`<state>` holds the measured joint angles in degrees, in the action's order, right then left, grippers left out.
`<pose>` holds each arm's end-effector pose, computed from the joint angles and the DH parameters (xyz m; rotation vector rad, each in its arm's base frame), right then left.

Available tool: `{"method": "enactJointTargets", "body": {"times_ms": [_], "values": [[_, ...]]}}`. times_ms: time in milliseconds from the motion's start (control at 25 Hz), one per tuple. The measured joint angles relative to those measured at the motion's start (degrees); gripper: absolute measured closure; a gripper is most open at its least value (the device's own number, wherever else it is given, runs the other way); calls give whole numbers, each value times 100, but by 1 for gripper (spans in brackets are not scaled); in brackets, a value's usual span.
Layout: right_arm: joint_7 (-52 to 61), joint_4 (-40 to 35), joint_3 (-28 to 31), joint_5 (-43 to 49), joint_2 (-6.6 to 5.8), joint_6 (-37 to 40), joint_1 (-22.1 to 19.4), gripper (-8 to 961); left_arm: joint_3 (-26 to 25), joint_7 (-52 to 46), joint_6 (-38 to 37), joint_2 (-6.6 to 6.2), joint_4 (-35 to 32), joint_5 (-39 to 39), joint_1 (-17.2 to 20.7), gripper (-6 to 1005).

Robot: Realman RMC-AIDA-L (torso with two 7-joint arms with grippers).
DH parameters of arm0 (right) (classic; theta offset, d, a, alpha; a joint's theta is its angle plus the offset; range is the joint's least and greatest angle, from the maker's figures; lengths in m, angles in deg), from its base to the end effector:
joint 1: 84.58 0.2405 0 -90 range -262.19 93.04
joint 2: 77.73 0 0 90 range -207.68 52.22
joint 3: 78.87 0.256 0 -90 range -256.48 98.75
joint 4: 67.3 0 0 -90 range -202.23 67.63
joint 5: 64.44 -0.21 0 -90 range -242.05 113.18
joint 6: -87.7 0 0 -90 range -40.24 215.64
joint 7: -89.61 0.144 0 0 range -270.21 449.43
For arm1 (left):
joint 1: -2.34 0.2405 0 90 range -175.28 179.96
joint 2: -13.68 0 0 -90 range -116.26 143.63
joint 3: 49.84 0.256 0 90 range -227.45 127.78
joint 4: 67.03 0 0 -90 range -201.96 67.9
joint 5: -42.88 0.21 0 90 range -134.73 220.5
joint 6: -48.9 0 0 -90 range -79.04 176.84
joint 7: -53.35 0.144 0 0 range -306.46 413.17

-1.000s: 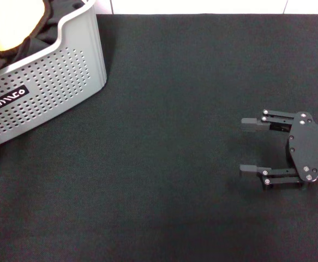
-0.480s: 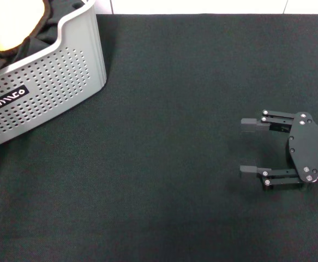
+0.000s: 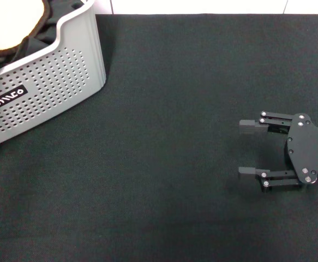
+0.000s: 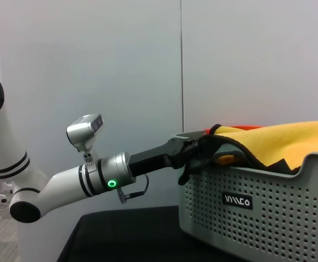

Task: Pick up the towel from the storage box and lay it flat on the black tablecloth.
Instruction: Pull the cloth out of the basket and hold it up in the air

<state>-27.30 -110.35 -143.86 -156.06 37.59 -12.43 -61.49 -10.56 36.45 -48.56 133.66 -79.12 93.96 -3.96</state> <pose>0.2244 0.2879 0.0077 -2.8740 -0.0164 0.9961 -0.3612 0.2078 0.0532 -1.5119 -0.2181 -0.8044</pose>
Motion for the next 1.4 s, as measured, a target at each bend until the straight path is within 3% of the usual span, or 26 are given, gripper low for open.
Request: {"method": "enactJointTargets", "body": {"times_ms": [160, 360, 600, 800, 920, 960, 1200, 1400], "values": [[1, 5, 17, -2, 7, 0, -4, 221, 12, -97, -106, -4, 39, -26, -31, 826], [4, 14, 12, -71, 16, 1, -6, 223, 56, -361, -408, -16, 36, 41, -47, 993], [11, 83, 12, -163, 17, 21, -36, 226, 217, -940, -903, -31, -9, 212, -167, 992], [-34, 145, 19, -240, 16, 38, -29, 228, 561, -1433, -1743, -46, -88, 324, -455, 992], [-46, 183, 25, -341, 11, 79, -12, 229, 880, -1977, -1896, -36, -411, 342, -567, 991], [-47, 199, 28, -391, 9, 122, -4, 230, 1303, -2515, -1912, -18, -747, 309, -704, 991], [-217, 342, 55, -795, 38, 280, 56, 232, 2217, -2965, -1922, 1, -828, 5, -1189, 990], [-463, 581, -123, -1269, 69, 221, 255, 235, 3418, -3188, -1923, 10, -969, -573, -1572, 990]]}}
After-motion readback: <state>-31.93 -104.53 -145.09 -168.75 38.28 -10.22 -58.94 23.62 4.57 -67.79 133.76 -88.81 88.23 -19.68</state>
